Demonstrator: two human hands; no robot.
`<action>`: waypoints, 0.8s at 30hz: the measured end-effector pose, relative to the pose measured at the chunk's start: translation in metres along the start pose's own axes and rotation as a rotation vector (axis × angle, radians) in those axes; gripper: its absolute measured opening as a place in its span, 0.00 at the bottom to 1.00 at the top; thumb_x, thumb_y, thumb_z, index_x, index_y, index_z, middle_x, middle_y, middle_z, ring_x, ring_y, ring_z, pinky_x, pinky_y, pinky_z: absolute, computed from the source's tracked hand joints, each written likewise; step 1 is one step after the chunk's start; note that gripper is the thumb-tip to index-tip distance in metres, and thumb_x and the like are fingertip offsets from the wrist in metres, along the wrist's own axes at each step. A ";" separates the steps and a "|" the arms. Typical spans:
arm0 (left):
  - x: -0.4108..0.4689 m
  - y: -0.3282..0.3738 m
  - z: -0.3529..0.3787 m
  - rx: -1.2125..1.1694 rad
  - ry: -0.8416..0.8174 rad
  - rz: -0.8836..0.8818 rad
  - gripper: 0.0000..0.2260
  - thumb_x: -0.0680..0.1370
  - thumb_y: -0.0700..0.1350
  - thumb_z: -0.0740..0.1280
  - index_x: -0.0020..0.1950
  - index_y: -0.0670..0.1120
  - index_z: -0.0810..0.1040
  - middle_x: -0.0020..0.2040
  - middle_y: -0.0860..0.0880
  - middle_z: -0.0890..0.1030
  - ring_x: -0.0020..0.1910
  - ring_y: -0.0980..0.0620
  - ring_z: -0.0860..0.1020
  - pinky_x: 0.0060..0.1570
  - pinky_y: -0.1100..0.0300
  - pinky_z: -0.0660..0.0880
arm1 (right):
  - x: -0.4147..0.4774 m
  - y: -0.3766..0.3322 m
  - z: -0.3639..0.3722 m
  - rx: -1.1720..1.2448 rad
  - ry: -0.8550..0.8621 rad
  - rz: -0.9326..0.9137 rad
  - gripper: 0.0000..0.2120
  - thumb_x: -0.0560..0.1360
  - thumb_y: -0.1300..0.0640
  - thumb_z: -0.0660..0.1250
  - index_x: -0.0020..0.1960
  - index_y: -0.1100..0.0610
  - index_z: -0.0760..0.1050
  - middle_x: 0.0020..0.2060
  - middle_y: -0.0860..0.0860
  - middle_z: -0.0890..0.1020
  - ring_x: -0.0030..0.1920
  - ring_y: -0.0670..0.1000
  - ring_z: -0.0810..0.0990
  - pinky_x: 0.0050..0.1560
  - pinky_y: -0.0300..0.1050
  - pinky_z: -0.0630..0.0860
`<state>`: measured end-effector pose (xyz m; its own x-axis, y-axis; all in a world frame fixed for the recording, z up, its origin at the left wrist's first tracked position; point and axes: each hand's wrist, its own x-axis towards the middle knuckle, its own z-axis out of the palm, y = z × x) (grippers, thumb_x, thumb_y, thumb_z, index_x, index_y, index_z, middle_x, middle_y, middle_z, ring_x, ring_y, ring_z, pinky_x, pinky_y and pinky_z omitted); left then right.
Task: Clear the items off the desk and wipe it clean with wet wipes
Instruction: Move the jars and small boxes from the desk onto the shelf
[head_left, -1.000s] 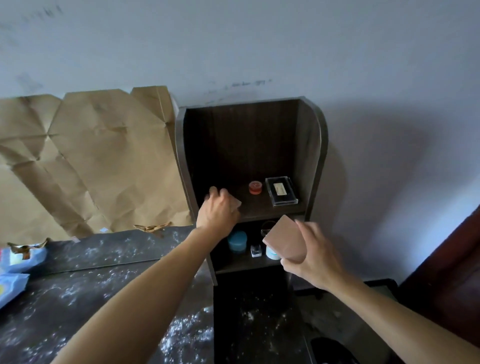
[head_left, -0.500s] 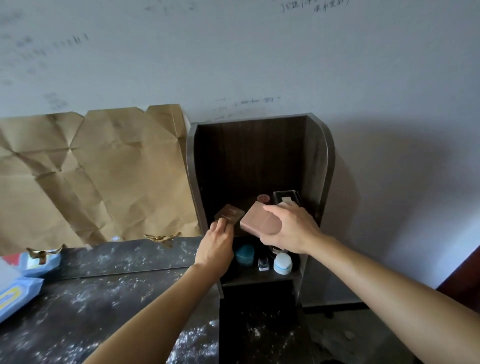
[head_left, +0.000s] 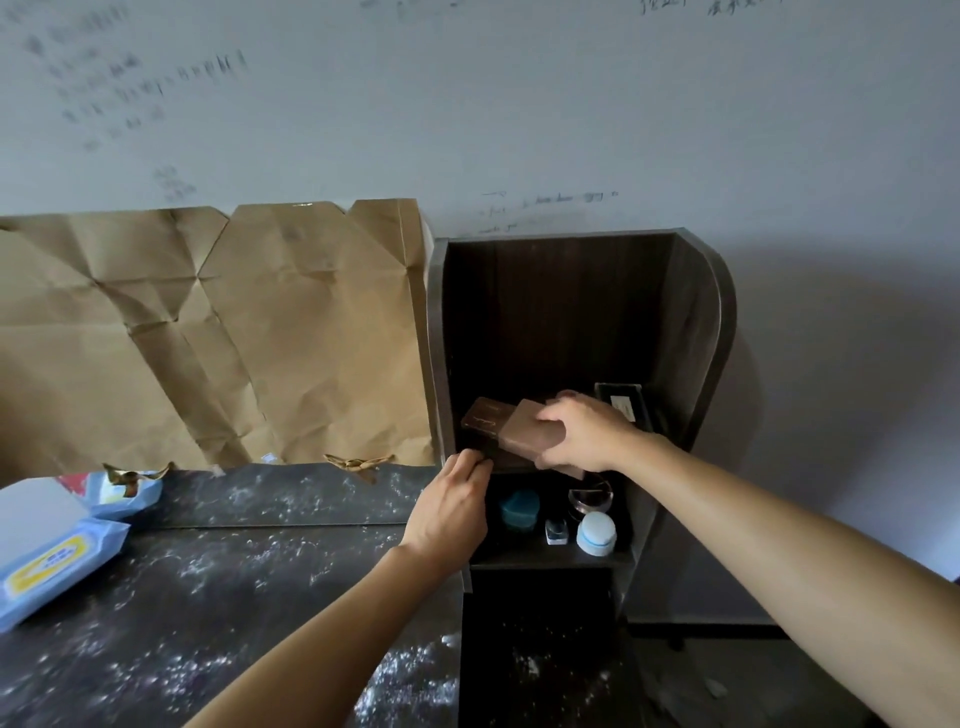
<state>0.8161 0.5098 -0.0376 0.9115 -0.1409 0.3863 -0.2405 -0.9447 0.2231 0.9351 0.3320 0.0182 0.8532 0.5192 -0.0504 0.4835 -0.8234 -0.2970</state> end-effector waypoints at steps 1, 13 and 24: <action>-0.002 -0.001 -0.002 -0.007 0.034 0.012 0.20 0.64 0.30 0.67 0.55 0.37 0.78 0.50 0.42 0.78 0.47 0.43 0.78 0.45 0.57 0.79 | 0.001 0.000 0.002 -0.018 0.040 0.000 0.34 0.63 0.38 0.73 0.65 0.47 0.72 0.60 0.50 0.73 0.60 0.55 0.71 0.49 0.48 0.71; -0.005 -0.016 -0.006 -0.015 0.107 -0.096 0.09 0.68 0.34 0.68 0.47 0.41 0.79 0.44 0.45 0.77 0.41 0.44 0.77 0.30 0.55 0.76 | -0.008 -0.010 0.014 -0.201 0.312 0.163 0.32 0.64 0.33 0.67 0.61 0.51 0.72 0.58 0.53 0.72 0.58 0.56 0.69 0.46 0.48 0.69; -0.002 -0.029 -0.006 -0.031 0.136 -0.131 0.05 0.73 0.38 0.67 0.47 0.43 0.76 0.44 0.47 0.77 0.41 0.46 0.76 0.31 0.59 0.68 | 0.007 -0.017 0.008 0.046 0.098 0.147 0.39 0.66 0.32 0.67 0.69 0.55 0.68 0.68 0.55 0.67 0.69 0.57 0.61 0.63 0.54 0.68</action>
<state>0.8196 0.5390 -0.0396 0.8826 0.0259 0.4693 -0.1352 -0.9423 0.3063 0.9313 0.3511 0.0149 0.9301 0.3673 -0.0036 0.3447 -0.8763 -0.3366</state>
